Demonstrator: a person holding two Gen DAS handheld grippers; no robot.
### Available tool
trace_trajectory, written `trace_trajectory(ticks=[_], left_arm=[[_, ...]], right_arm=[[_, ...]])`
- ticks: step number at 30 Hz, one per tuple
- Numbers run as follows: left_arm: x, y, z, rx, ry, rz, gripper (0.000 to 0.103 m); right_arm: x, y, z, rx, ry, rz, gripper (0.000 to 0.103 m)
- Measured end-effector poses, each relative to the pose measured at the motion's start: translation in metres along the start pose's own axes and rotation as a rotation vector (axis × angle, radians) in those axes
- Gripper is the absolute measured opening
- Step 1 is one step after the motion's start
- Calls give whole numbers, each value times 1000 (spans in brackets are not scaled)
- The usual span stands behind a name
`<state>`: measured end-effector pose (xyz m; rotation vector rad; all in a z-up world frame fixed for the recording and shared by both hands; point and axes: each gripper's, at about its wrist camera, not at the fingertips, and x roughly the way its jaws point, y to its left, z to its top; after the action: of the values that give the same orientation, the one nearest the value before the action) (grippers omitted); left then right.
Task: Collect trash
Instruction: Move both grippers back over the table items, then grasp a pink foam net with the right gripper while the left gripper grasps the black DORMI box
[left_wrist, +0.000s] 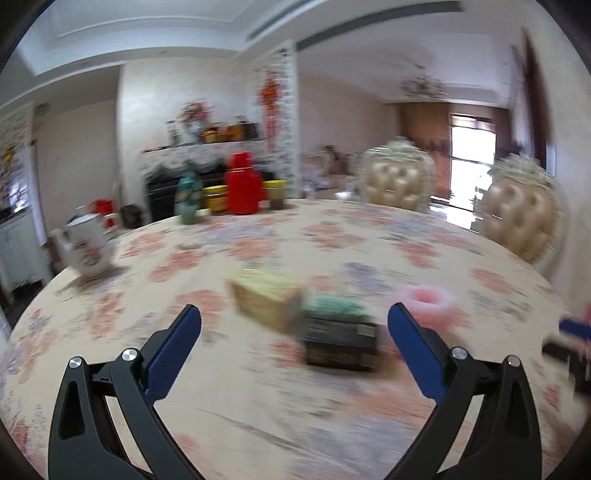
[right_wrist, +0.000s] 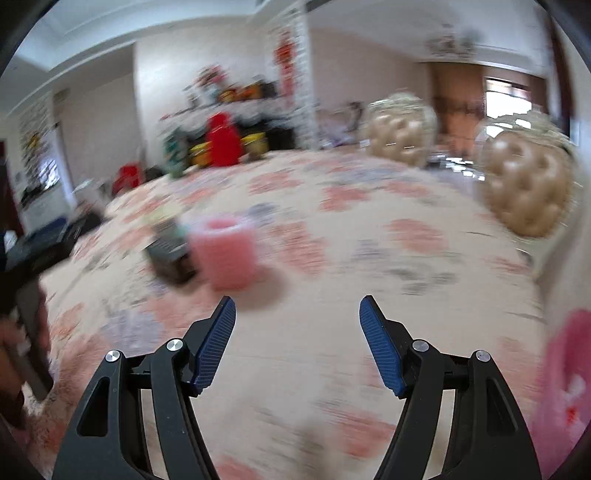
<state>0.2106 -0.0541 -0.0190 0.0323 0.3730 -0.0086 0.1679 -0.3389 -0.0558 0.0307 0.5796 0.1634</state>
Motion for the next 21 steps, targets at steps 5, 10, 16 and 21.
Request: trace_trajectory(ticks=[5,10,16,21], left_arm=[[18,53,1,-98,3,106,98],[21,75,-8,-198,35,110,98],[20,64,-10,-206,61,39,98],[21,52,-11,-184,65,3,98]], right_arm=[[44,60,16,-81,86,101,67],[70,92,26,-132,125,138,68],[77,91,41,-118,123,97,79],[84,72,47,-105,112,17,84]])
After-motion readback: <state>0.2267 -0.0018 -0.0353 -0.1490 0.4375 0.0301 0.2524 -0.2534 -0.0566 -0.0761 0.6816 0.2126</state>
